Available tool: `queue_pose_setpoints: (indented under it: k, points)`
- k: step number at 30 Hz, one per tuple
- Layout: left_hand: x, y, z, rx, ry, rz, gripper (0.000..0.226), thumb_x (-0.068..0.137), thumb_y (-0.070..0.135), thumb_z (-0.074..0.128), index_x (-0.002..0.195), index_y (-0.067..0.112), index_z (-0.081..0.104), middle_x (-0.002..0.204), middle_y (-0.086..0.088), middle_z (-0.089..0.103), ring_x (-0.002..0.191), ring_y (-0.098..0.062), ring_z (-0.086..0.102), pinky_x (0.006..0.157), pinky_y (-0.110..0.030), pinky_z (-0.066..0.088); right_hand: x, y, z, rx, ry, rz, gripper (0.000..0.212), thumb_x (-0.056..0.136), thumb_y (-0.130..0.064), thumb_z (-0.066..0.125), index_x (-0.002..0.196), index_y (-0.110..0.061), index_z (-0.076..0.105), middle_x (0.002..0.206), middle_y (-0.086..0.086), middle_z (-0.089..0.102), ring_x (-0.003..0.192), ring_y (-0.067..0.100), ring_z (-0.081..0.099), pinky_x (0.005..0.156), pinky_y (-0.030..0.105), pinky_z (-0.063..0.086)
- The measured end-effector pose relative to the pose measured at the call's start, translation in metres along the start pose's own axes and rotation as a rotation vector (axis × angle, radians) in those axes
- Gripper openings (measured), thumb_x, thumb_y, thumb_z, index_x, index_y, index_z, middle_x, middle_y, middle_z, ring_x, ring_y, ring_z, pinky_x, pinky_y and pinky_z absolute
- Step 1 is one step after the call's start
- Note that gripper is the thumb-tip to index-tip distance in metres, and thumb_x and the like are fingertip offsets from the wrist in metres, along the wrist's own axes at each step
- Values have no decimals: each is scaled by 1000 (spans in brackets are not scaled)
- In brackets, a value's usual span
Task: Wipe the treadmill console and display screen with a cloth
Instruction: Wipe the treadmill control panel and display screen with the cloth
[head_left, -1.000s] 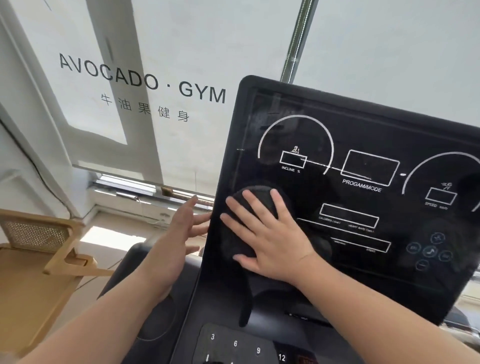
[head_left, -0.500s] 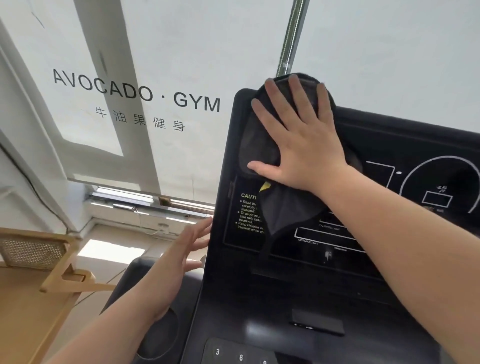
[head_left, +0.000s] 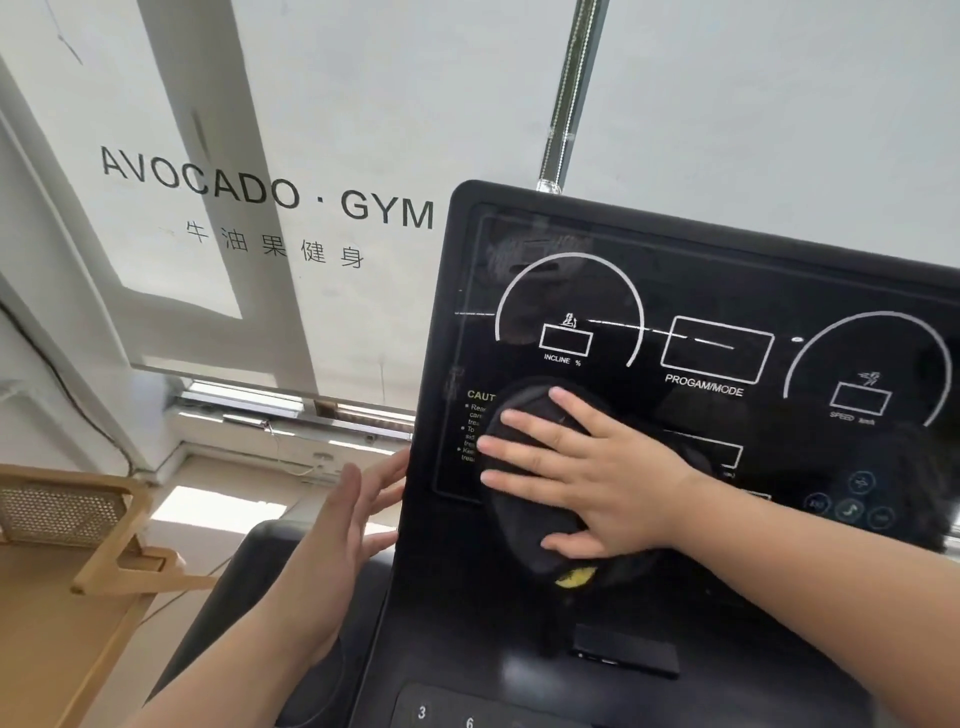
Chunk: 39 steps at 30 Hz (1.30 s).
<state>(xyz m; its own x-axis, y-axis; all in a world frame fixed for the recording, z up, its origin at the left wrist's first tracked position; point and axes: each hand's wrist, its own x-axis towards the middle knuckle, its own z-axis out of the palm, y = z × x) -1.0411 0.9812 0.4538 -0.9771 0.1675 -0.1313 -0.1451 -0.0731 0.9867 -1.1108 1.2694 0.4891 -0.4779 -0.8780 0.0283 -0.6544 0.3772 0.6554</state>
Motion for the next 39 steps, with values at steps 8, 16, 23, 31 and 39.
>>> queue_pose_setpoints:
  k: [8,16,23,31,39]
  points:
    - [0,-8,2,10,16,12,72,91,72,12,142,42,54,142,24,58,136,3,48,117,-51,34,66,100,-57,6,187,562,92,87,-78,47,163,-29,25,173,2,15,159,35,11,124,65,5]
    - [6,0,-11,-73,-30,-35,94,78,86,12,137,32,63,143,12,61,136,-7,52,113,-54,37,83,-32,-17,91,79,369,94,90,-73,45,165,-23,17,174,5,5,159,34,-1,125,62,-5]
    - [5,-1,-4,-20,-17,-25,87,86,80,9,139,34,60,144,17,58,138,-3,48,117,-55,33,22,-28,0,17,89,278,84,94,-69,43,164,-28,21,173,0,13,159,30,10,127,58,7]
    - [9,-2,-6,-18,-11,-25,93,79,88,15,137,32,61,143,16,60,137,-6,51,114,-57,36,83,78,-57,85,174,827,110,79,-92,40,165,-27,15,174,6,5,159,37,1,124,63,-4]
    - [12,-13,11,168,199,76,84,73,94,20,144,52,34,135,19,61,127,0,54,114,-41,38,83,-43,-17,153,104,615,103,85,-81,49,165,-27,14,174,2,2,160,30,-2,126,60,-4]
